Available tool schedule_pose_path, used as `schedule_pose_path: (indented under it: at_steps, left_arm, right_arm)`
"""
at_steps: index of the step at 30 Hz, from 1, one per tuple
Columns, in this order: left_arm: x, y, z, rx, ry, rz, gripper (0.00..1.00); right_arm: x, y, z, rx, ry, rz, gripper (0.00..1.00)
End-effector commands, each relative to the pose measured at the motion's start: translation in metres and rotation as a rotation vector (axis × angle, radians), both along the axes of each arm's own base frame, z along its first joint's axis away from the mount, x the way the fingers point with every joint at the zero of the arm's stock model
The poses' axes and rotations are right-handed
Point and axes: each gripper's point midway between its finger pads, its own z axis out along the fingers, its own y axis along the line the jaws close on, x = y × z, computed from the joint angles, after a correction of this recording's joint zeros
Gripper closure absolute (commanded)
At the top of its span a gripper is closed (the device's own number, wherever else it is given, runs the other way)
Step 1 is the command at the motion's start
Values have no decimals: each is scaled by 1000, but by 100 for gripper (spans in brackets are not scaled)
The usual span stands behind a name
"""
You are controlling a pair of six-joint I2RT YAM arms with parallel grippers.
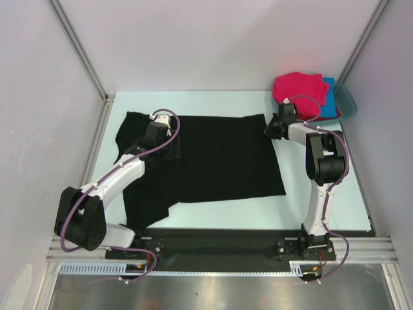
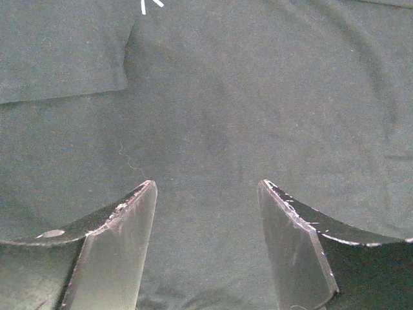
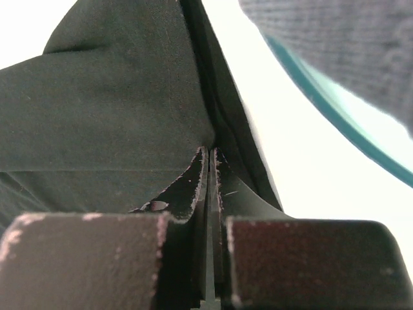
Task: Fold and stack the t-shirts
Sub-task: Fold the tshirt
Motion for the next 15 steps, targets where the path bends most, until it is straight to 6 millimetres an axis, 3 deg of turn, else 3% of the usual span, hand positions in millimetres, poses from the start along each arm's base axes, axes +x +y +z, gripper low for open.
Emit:
schedule_pose_path:
  at_steps: [1, 8, 15]
  left_arm:
    - [10, -5, 19, -24, -48, 6, 30]
    - [10, -6, 17, -28, -45, 6, 30]
    - [10, -6, 17, -24, -43, 6, 30]
  right_arm:
    - [16, -12, 37, -38, -93, -14, 100]
    - [22, -18, 57, -60, -139, -21, 100]
    - [35, -22, 56, -90, -132, -22, 100]
